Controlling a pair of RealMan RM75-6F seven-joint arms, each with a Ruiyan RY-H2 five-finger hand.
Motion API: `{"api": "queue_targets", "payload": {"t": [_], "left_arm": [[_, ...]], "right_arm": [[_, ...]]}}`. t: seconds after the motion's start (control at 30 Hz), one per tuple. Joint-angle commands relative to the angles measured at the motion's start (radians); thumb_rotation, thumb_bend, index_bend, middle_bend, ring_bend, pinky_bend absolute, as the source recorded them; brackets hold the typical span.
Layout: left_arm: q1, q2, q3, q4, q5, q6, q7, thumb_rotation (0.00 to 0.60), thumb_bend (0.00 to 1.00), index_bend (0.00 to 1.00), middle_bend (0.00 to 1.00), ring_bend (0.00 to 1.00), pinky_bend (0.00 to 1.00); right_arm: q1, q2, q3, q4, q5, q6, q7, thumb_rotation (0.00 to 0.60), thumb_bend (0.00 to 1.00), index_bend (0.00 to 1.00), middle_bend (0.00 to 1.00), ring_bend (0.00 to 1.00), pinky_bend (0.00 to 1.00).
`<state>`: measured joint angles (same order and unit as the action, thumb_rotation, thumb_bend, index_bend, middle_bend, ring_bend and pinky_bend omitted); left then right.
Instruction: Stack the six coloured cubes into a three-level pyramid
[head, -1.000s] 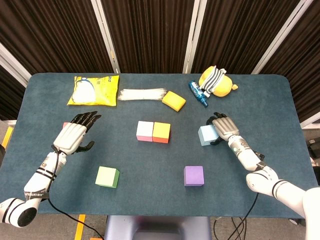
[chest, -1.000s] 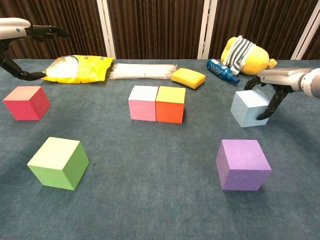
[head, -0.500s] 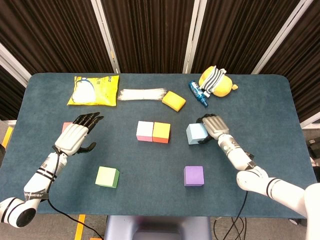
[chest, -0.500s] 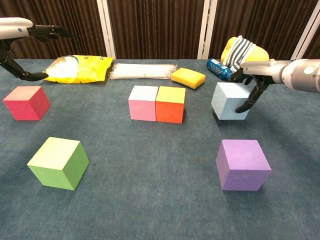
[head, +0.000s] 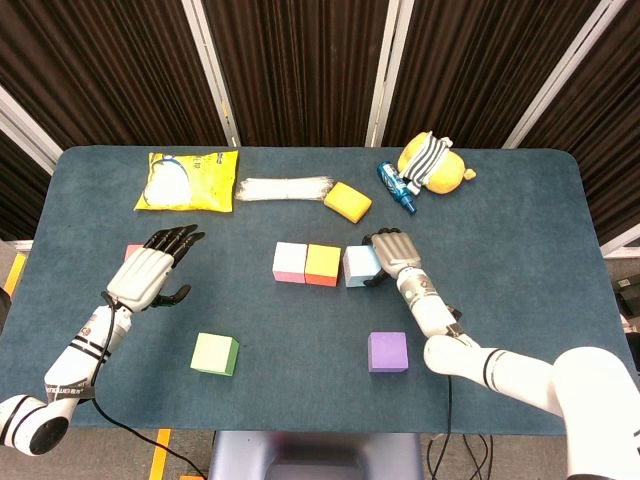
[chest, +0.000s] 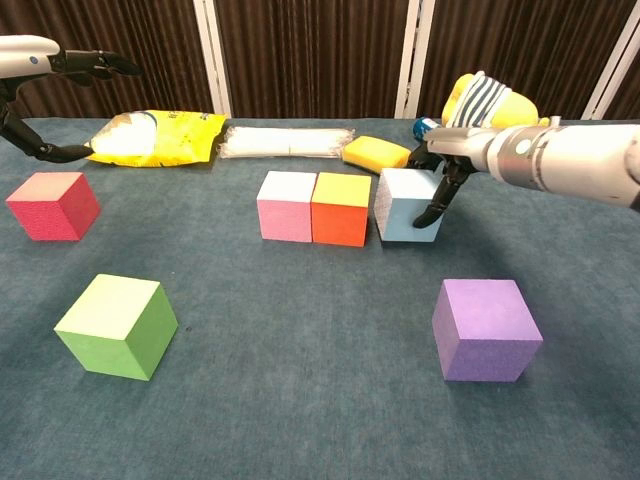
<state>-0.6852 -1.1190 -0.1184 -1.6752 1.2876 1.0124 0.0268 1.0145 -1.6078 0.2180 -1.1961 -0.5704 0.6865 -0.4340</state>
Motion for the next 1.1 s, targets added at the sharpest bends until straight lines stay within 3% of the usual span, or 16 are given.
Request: {"api": "queue_targets", "payload": {"t": [0.03,0.43,1.1], "left_arm": [[0.003,-0.004,-0.001,0.009,0.005,-0.005,-0.012,0.600,0.38,0.00,0.01,0.00,0.09],[0.007,-0.018,-0.007,0.051,0.024,-0.025,-0.059,0.600,0.38,0.00,0.00,0.00,0.09],[0.011,-0.024,-0.015,0.065,0.036,-0.040,-0.076,0.600,0.38,0.00,0.00,0.00,0.09]], "right_arm": [[0.024,-0.027,-0.007,0.020,0.036,0.009,-0.027,0.600,0.29,0.56,0.43,0.27,0.28],[0.060,-0.079,-0.014,0.075,0.081,0.016,-0.063,0.600,0.29,0.55,0.43,0.27,0.28],[0.066,-0.082,-0.003,0.084,0.082,0.010,-0.050,0.600,0.29,0.54,0.43,0.27,0.27]]}}
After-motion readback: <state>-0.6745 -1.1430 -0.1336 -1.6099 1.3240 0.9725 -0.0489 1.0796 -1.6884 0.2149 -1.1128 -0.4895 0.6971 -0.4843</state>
